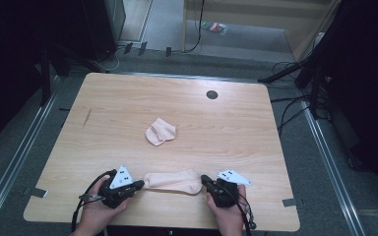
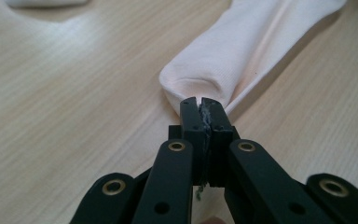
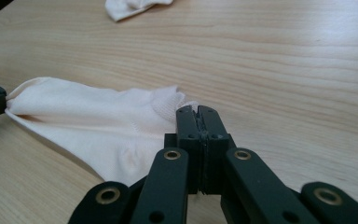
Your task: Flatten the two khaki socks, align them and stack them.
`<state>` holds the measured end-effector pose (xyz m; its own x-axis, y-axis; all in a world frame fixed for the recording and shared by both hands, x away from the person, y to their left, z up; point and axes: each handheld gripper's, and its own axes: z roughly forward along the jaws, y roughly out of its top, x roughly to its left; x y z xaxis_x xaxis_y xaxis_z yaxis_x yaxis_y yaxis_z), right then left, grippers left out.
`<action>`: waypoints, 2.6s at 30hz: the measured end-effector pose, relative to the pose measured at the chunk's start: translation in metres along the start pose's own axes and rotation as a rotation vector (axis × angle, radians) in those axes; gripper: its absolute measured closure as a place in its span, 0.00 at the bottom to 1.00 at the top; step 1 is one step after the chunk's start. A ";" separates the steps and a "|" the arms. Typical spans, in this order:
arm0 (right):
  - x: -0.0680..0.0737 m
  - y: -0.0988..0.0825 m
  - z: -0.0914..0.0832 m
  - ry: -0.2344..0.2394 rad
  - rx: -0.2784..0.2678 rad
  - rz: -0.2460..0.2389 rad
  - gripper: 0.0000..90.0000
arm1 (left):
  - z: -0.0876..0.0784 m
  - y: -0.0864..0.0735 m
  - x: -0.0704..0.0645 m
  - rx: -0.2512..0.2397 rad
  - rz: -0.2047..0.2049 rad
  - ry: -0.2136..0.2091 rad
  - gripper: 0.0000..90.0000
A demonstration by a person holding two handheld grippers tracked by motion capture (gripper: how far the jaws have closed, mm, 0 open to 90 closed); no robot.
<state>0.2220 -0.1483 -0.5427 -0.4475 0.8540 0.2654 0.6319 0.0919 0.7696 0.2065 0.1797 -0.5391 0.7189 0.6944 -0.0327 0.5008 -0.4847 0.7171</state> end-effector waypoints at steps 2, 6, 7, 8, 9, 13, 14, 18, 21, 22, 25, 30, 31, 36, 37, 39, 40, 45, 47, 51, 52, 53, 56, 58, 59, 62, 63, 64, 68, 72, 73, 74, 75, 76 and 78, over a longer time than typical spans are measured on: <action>0.001 -0.001 0.003 0.015 0.009 0.005 1.00 | 0.002 -0.001 0.000 0.003 0.004 -0.015 0.99; 0.000 -0.001 0.003 0.020 -0.019 0.007 0.79 | 0.002 -0.005 0.005 -0.052 -0.046 -0.042 0.74; -0.001 0.000 0.002 0.027 -0.029 0.009 0.71 | 0.001 -0.006 0.008 -0.076 -0.073 -0.053 0.74; -0.002 0.001 0.001 0.031 -0.037 0.010 0.67 | -0.001 -0.006 0.012 -0.100 -0.098 -0.062 0.67; -0.002 0.002 -0.001 0.034 -0.046 0.011 0.63 | -0.003 -0.007 0.016 -0.146 -0.137 -0.078 0.60; -0.002 0.009 -0.005 0.022 -0.089 -0.019 0.56 | -0.009 -0.009 0.030 -0.268 -0.206 -0.070 0.43; -0.002 0.012 -0.006 0.016 -0.096 -0.032 0.54 | -0.009 -0.009 0.032 -0.287 -0.211 -0.057 0.40; -0.001 0.025 -0.004 0.012 -0.119 -0.039 0.51 | -0.008 -0.008 0.048 -0.341 -0.266 0.000 0.28; 0.007 0.042 0.000 0.029 -0.135 -0.085 0.52 | -0.006 -0.007 0.065 -0.354 -0.318 0.076 0.15; 0.007 0.042 0.000 0.029 -0.135 -0.085 0.52 | -0.006 -0.007 0.065 -0.354 -0.318 0.076 0.15; 0.015 0.058 0.007 0.052 -0.134 -0.121 0.53 | -0.004 -0.008 0.073 -0.356 -0.357 0.131 0.15; 0.033 0.085 0.030 0.083 -0.133 -0.164 0.57 | -0.003 -0.010 0.075 -0.365 -0.373 0.142 0.15; 0.036 0.089 0.034 0.087 -0.130 -0.166 0.59 | -0.002 -0.011 0.074 -0.359 -0.374 0.146 0.15; 0.053 0.109 0.072 0.111 -0.085 -0.207 0.68 | 0.000 -0.010 0.072 -0.342 -0.365 0.155 0.16; 0.055 0.111 0.078 0.113 -0.075 -0.217 0.70 | 0.000 -0.010 0.072 -0.341 -0.362 0.157 0.16; 0.059 0.115 0.094 0.108 -0.046 -0.240 0.72 | 0.001 -0.010 0.072 -0.337 -0.363 0.152 0.16; 0.060 0.117 0.102 0.103 -0.032 -0.250 0.74 | 0.001 -0.010 0.072 -0.333 -0.358 0.154 0.16; 0.062 0.117 0.146 0.073 0.078 -0.285 0.71 | 0.002 -0.009 0.071 -0.325 -0.359 0.158 0.16; 0.063 0.116 0.150 0.070 0.091 -0.292 0.70 | 0.003 -0.009 0.071 -0.322 -0.358 0.158 0.16; 0.065 0.111 0.168 0.011 0.128 -0.345 0.75 | 0.003 -0.009 0.071 -0.315 -0.358 0.161 0.17; 0.065 0.110 0.170 -0.004 0.129 -0.343 0.82 | 0.004 -0.009 0.071 -0.315 -0.357 0.161 0.17; 0.064 0.109 0.171 -0.014 0.130 -0.346 0.89 | 0.004 -0.008 0.071 -0.313 -0.356 0.160 0.17; 0.062 0.111 0.169 -0.004 0.120 -0.317 0.98 | 0.004 -0.009 0.072 -0.312 -0.358 0.157 0.17; 0.060 0.114 0.164 0.015 0.107 -0.284 0.99 | 0.004 -0.009 0.072 -0.312 -0.359 0.155 0.17; 0.059 0.116 0.160 0.030 0.098 -0.261 0.99 | 0.004 -0.009 0.072 -0.312 -0.360 0.155 0.17; 0.058 0.122 0.148 0.062 0.067 -0.201 0.99 | 0.004 -0.008 0.072 -0.306 -0.363 0.158 0.18; 0.057 0.124 0.143 0.075 0.057 -0.182 0.99 | 0.004 -0.008 0.072 -0.304 -0.364 0.161 0.18; 0.056 0.126 0.138 0.084 0.047 -0.164 0.99 | 0.005 -0.007 0.072 -0.297 -0.364 0.168 0.18; 0.044 0.133 0.124 0.117 0.008 -0.082 0.99 | 0.008 -0.002 0.073 -0.261 -0.369 0.197 0.23; 0.027 0.137 0.120 0.145 -0.009 0.031 0.99 | 0.013 0.005 0.074 -0.232 -0.376 0.201 0.25; 0.023 0.139 0.119 0.148 -0.014 0.055 0.99 | 0.014 0.008 0.074 -0.229 -0.368 0.204 0.25; 0.019 0.140 0.119 0.150 -0.023 0.071 0.99 | 0.015 0.011 0.074 -0.227 -0.359 0.208 0.25; 0.011 0.143 0.118 0.146 -0.035 0.099 0.99 | 0.016 0.015 0.074 -0.228 -0.353 0.217 0.25; 0.011 0.143 0.118 0.146 -0.035 0.099 0.99 | 0.017 0.016 0.074 -0.235 -0.352 0.219 0.25; 0.005 0.145 0.120 0.139 -0.036 0.107 0.99 | 0.020 0.022 0.076 -0.234 -0.350 0.212 0.25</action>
<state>0.3873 -0.0691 -0.4996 -0.4635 0.7788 0.4227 0.6589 -0.0161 0.7521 0.2817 0.2111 -0.5396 0.3997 0.8999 -0.1747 0.5554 -0.0861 0.8271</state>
